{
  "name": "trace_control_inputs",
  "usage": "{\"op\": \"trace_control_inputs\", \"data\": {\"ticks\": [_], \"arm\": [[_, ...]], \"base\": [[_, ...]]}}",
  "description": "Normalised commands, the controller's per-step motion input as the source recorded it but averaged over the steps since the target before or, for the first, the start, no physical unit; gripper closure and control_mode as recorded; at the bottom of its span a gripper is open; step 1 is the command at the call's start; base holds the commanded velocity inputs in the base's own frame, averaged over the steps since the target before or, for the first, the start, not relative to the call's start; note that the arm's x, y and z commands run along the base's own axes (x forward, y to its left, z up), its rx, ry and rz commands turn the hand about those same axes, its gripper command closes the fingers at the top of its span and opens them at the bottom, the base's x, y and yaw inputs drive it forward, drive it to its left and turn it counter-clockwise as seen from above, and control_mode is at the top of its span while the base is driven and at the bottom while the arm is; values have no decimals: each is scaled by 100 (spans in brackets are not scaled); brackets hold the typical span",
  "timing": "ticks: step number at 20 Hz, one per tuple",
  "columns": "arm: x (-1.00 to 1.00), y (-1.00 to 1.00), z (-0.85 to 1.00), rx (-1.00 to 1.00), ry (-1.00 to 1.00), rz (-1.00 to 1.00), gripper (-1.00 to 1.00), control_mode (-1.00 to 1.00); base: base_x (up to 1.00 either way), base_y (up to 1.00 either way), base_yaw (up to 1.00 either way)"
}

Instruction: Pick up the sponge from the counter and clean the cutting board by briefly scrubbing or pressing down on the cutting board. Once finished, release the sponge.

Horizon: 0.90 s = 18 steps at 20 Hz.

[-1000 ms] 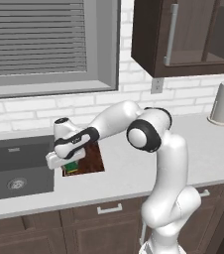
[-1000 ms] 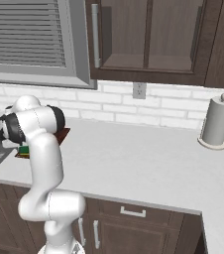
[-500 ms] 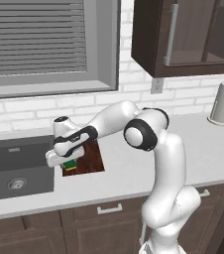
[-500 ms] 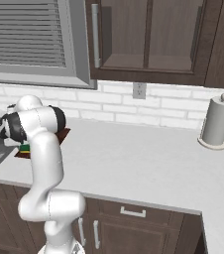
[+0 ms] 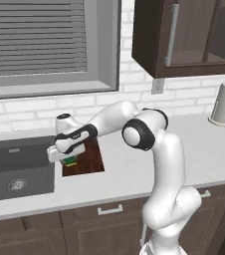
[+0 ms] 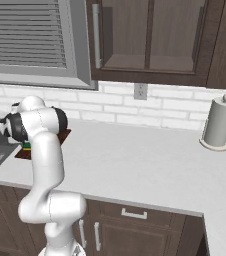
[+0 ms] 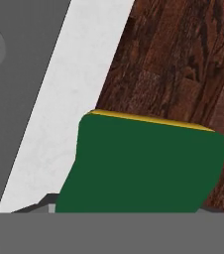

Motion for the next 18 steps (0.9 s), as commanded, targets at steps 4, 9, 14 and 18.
{"op": "trace_control_inputs", "data": {"ticks": [4, 9, 14, 18], "arm": [[50, -43, -16, 5, 0, 0, 100, -100], [61, -20, -31, 4, 0, 0, 100, -100], [64, 2, -30, 2, -3, 0, 100, -100], [54, 0, -29, 2, -11, 0, 100, -100]], "base": [[0, 0, 0], [0, 0, 0], [0, 0, 0], [0, 0, 0]]}}
